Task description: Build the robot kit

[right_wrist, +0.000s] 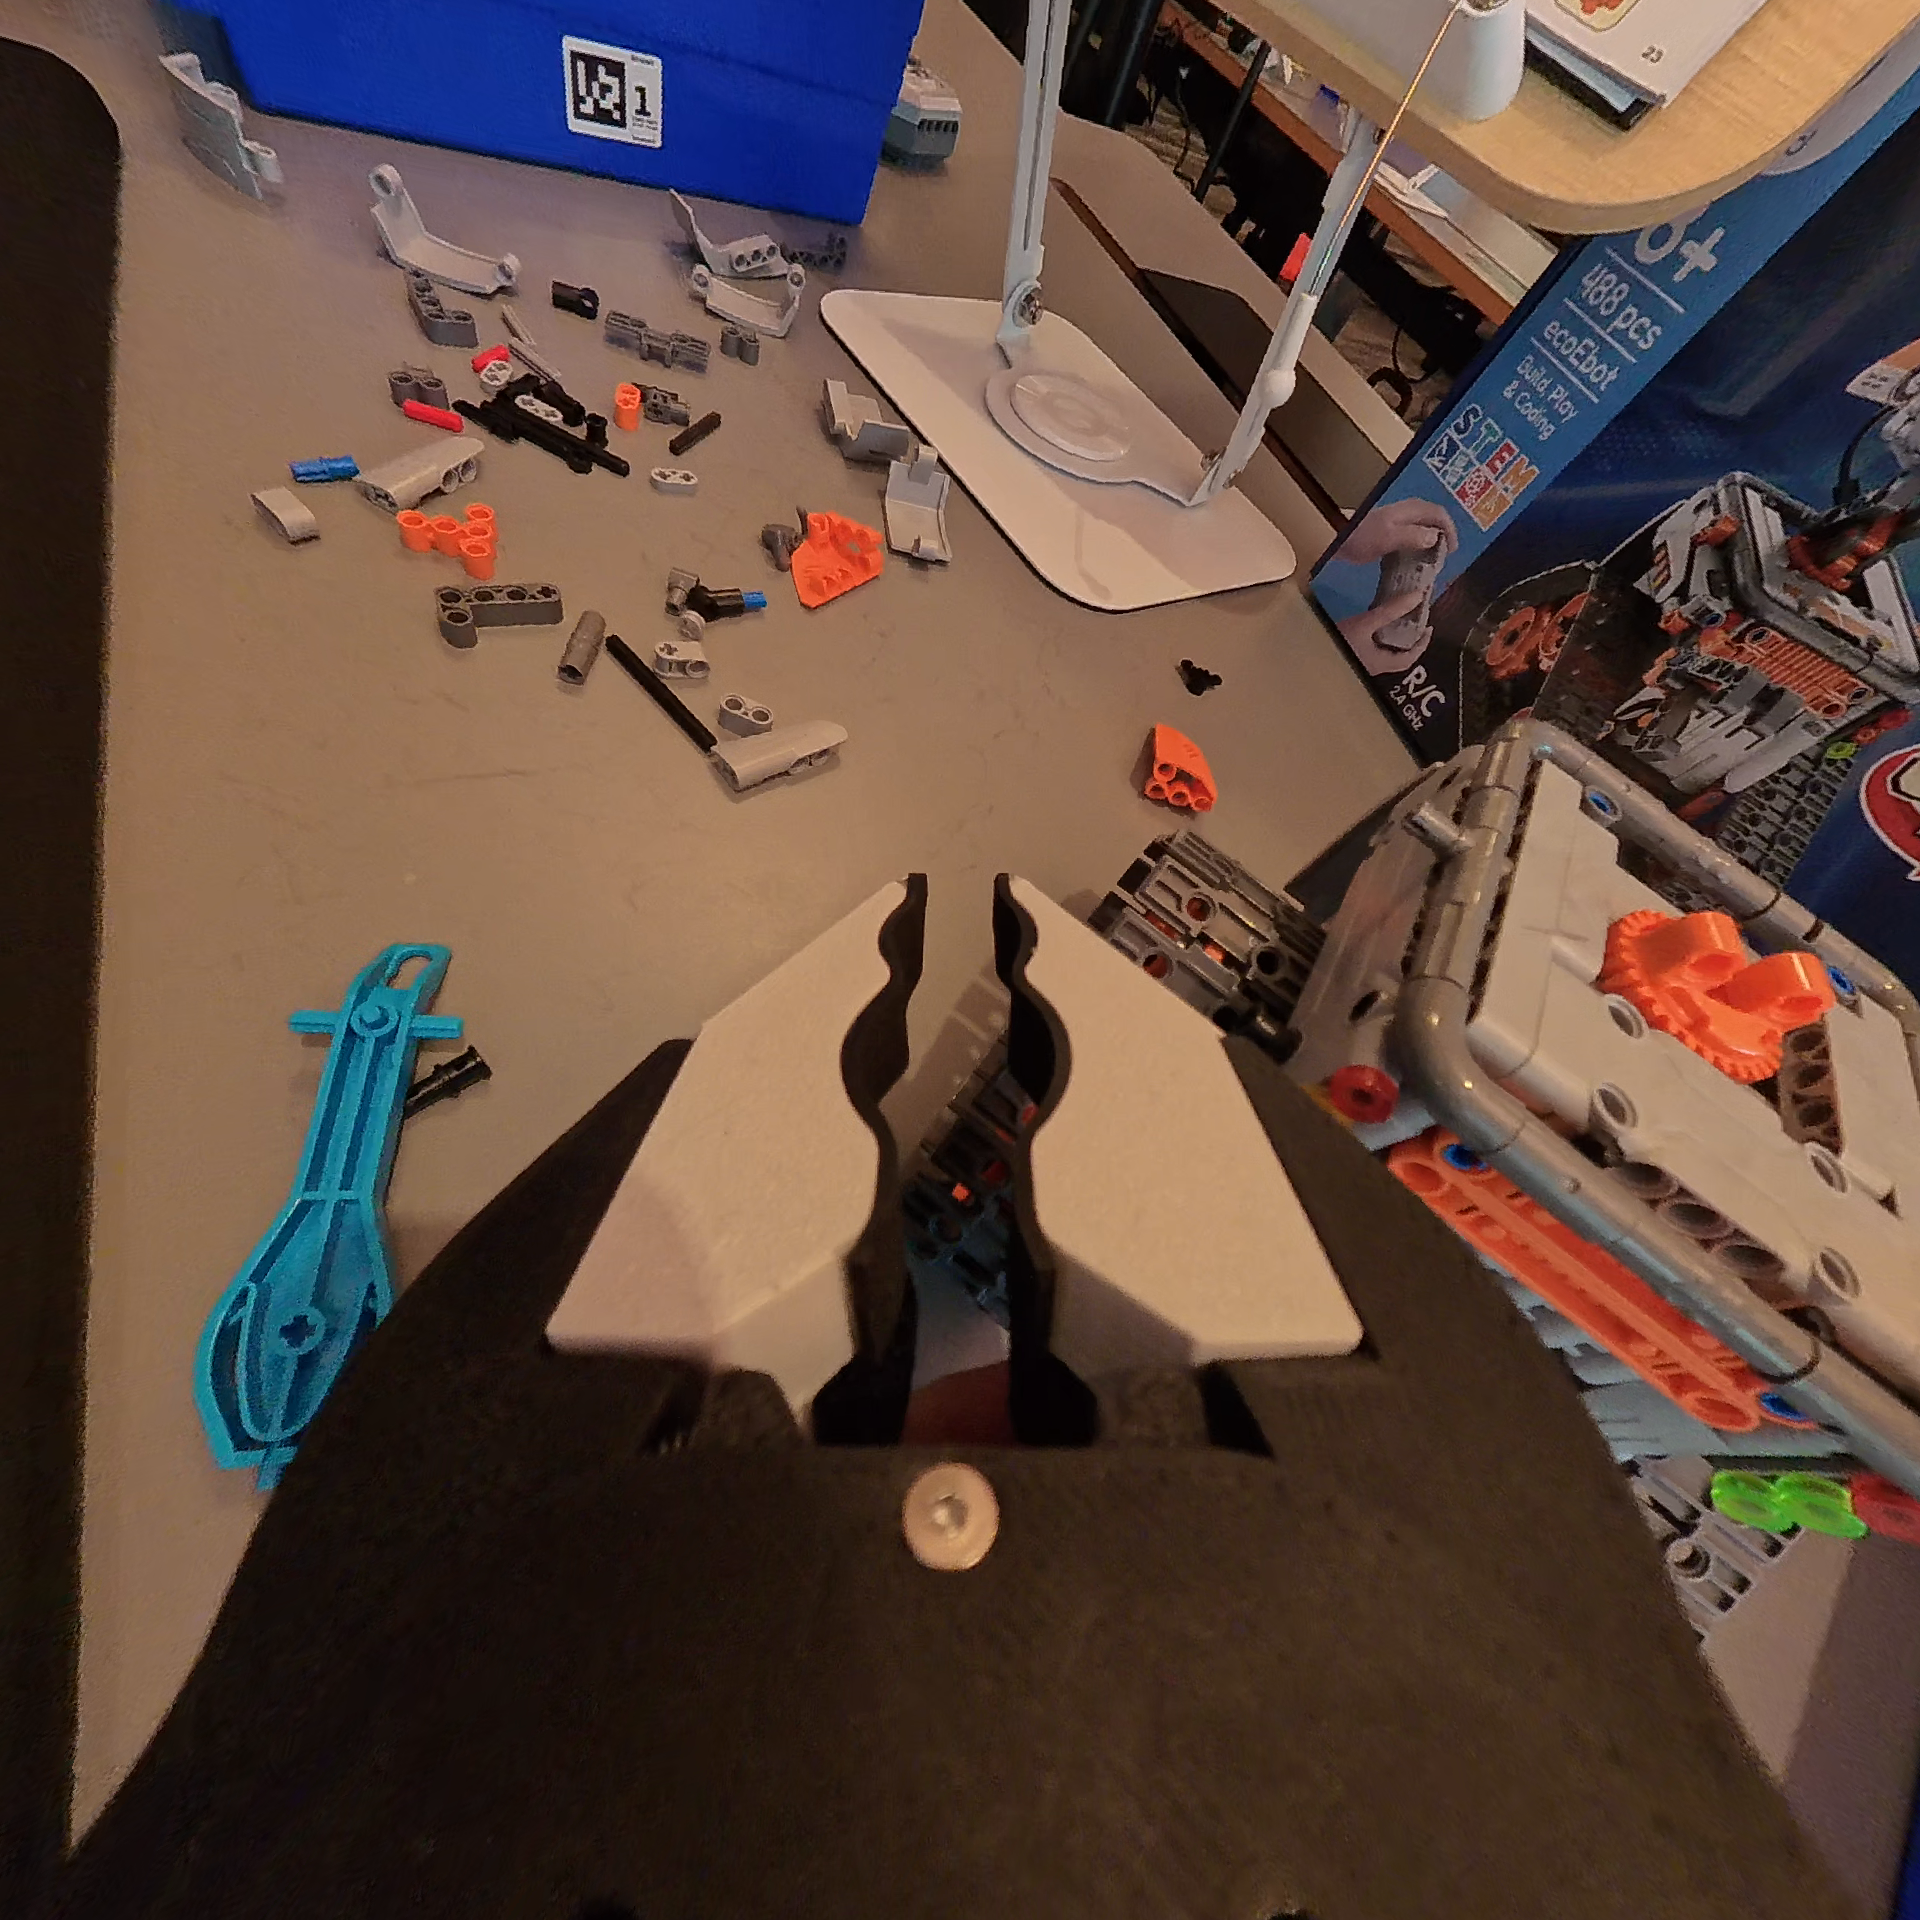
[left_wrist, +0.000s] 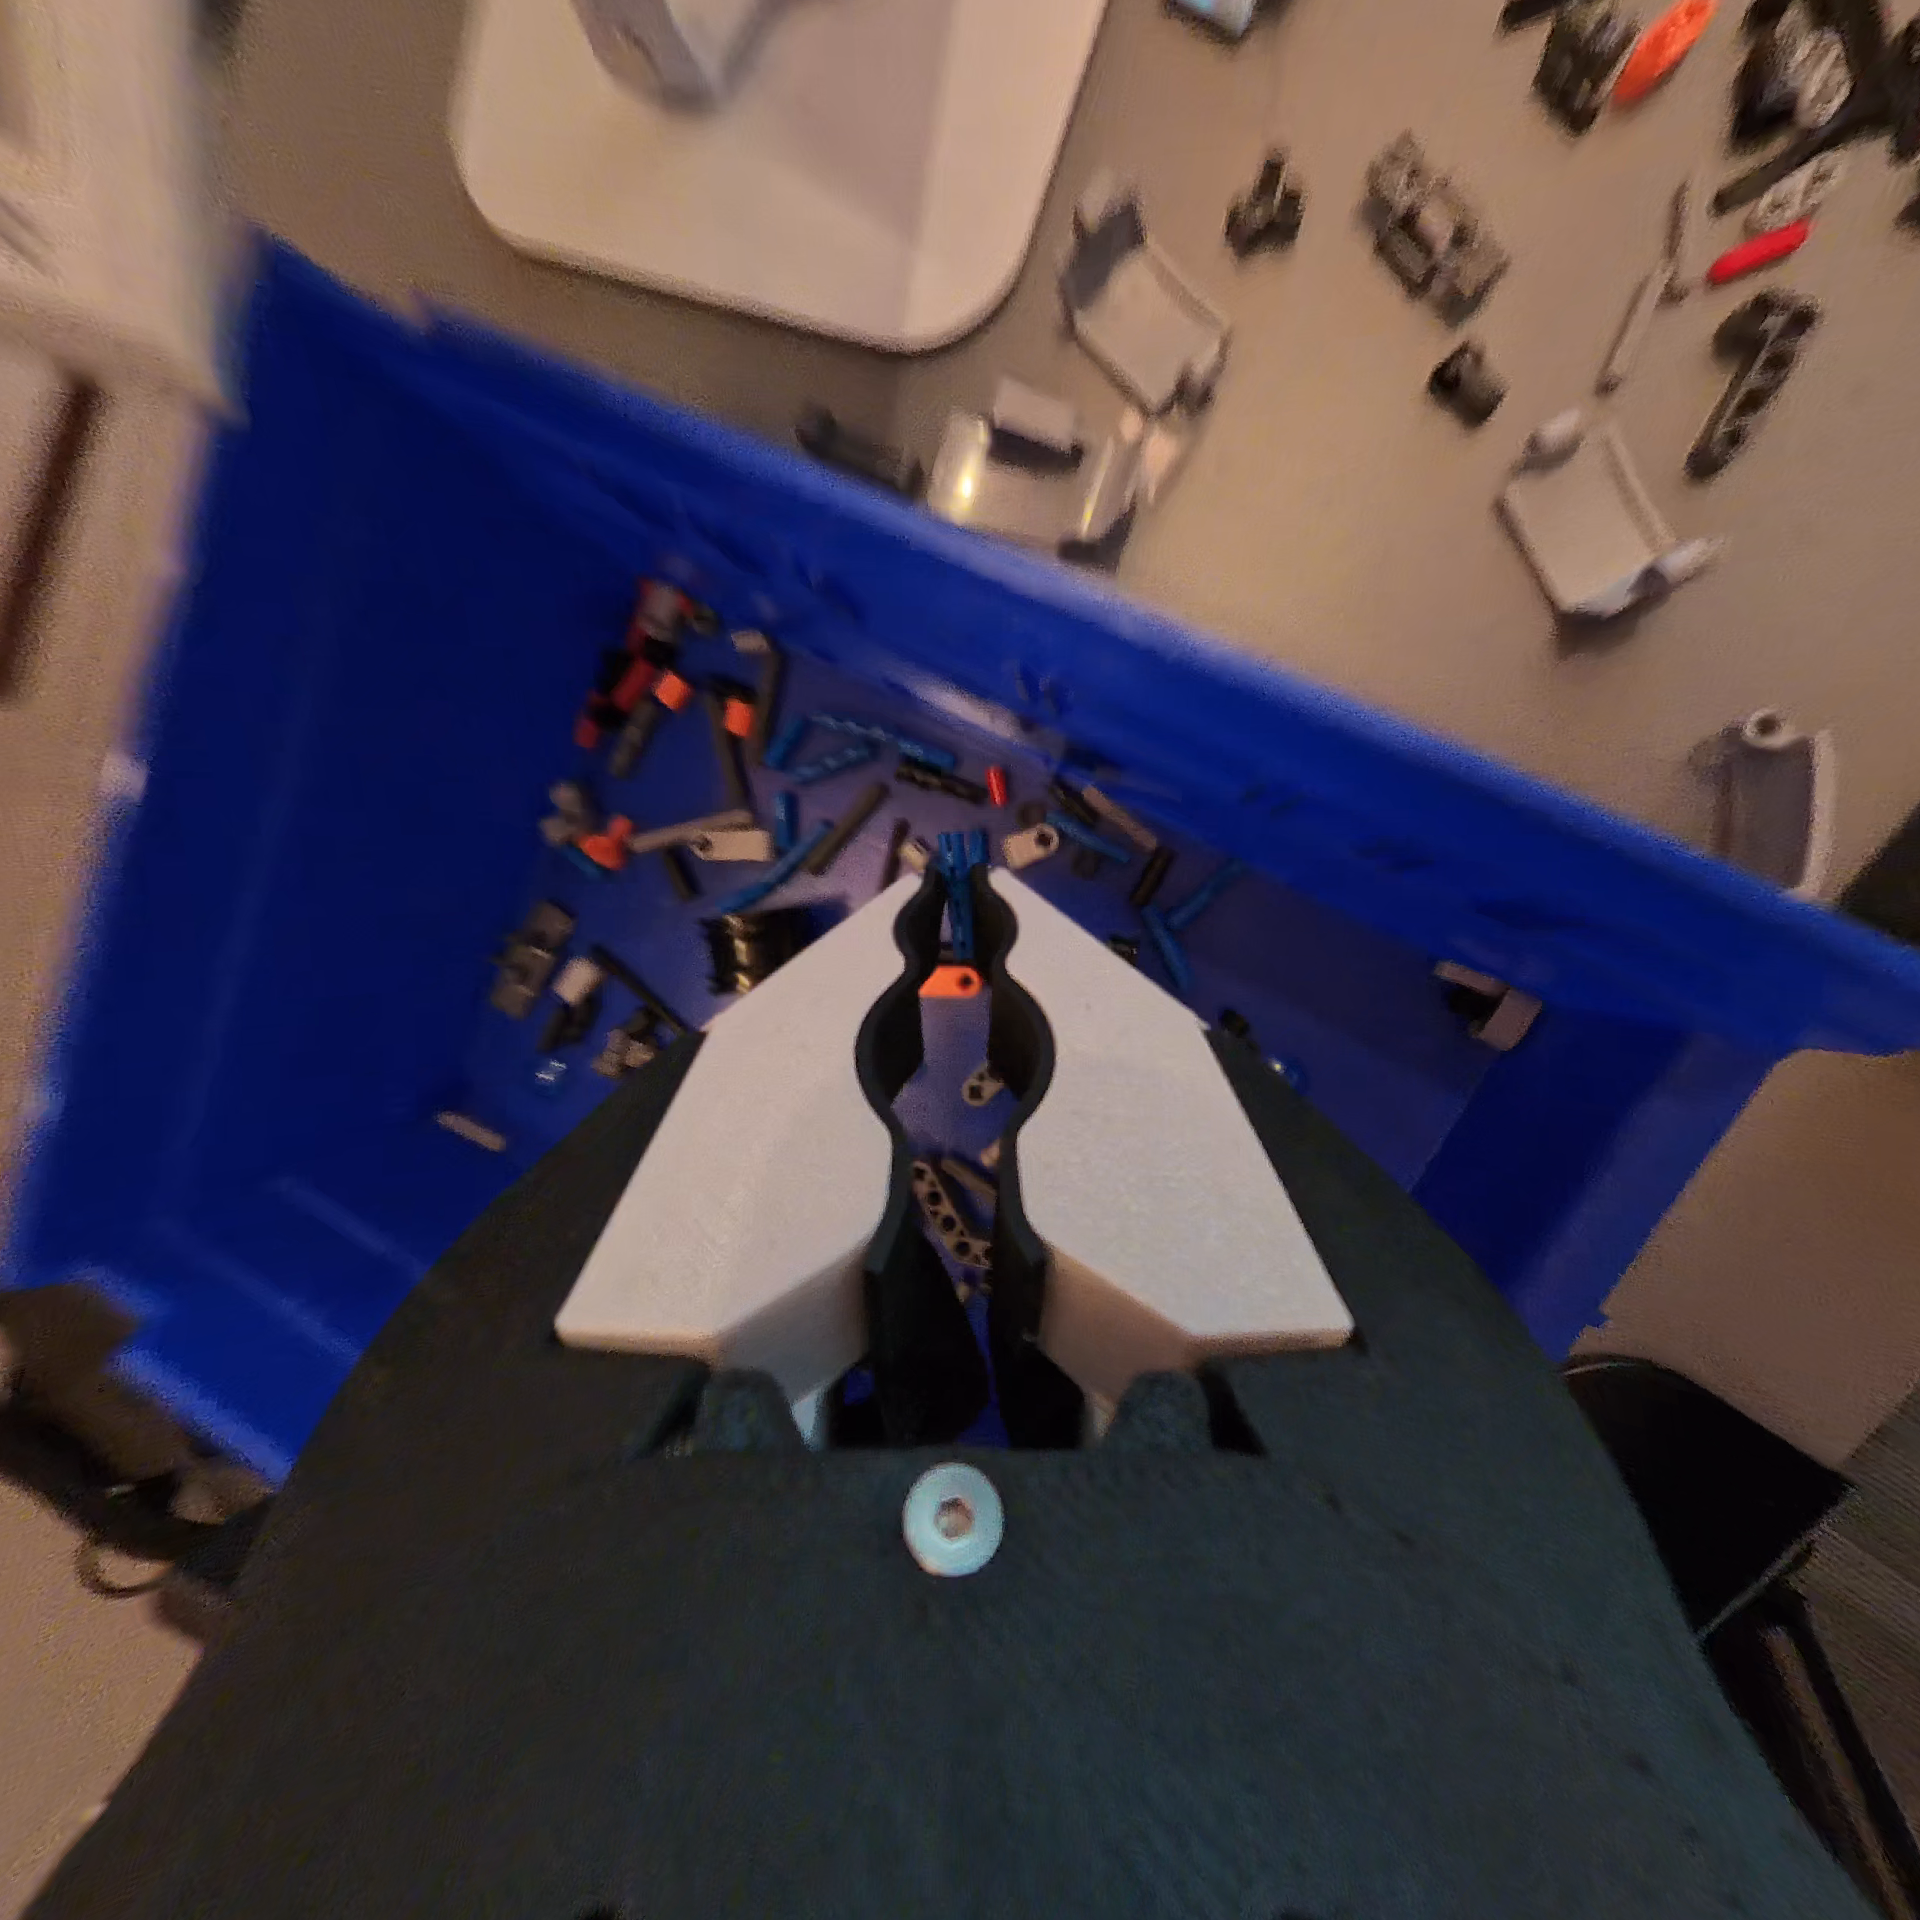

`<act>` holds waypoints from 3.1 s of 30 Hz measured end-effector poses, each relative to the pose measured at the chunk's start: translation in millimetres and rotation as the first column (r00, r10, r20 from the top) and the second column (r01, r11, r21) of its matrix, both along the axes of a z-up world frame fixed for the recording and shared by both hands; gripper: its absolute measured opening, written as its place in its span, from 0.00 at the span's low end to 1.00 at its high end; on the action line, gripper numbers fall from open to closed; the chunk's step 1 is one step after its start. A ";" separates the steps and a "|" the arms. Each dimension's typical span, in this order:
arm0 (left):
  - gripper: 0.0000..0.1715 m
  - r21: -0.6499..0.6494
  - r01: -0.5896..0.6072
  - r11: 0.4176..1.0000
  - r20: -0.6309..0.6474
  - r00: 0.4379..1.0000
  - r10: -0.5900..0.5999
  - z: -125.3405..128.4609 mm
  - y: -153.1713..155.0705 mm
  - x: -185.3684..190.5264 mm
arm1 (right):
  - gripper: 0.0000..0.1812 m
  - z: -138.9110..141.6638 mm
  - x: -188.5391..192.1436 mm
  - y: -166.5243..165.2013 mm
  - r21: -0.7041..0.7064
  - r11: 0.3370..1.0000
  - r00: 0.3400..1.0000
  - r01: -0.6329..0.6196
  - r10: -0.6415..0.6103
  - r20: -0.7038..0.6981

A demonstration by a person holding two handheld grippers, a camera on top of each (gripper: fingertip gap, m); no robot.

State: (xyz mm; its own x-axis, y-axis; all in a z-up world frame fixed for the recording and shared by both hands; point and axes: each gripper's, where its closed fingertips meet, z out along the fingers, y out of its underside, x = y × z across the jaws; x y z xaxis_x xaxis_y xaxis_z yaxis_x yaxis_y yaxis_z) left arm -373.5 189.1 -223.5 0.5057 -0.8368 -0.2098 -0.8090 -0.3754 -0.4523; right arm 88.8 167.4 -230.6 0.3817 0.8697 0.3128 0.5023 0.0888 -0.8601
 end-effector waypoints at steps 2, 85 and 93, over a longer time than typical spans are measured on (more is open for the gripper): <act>0.02 0.100 0.035 0.994 0.024 0.999 -0.037 31.8 1.5 17.7 | 0.06 2.1 -0.2 -0.7 0.006 1.000 1.000 -0.002 0.002 -0.005; 0.11 -0.411 0.098 0.906 -0.293 0.927 -0.233 -49.5 -65.6 -73.9 | 0.05 -8.8 0.3 9.4 -0.017 0.999 0.998 0.050 -0.049 0.041; 0.08 -0.422 0.116 0.899 -0.302 0.917 -0.260 -63.7 -64.2 -73.6 | 0.05 -8.9 0.4 9.1 -0.019 0.999 0.998 0.048 -0.047 0.038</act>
State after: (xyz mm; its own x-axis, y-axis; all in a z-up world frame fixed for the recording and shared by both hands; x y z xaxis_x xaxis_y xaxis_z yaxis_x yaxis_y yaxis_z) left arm -447.1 124.8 -287.1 0.2868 -0.9578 0.0210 -0.9579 -0.2865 0.0164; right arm 89.2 176.5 -239.5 0.4109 0.8570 0.3108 0.5378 0.0474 -0.8417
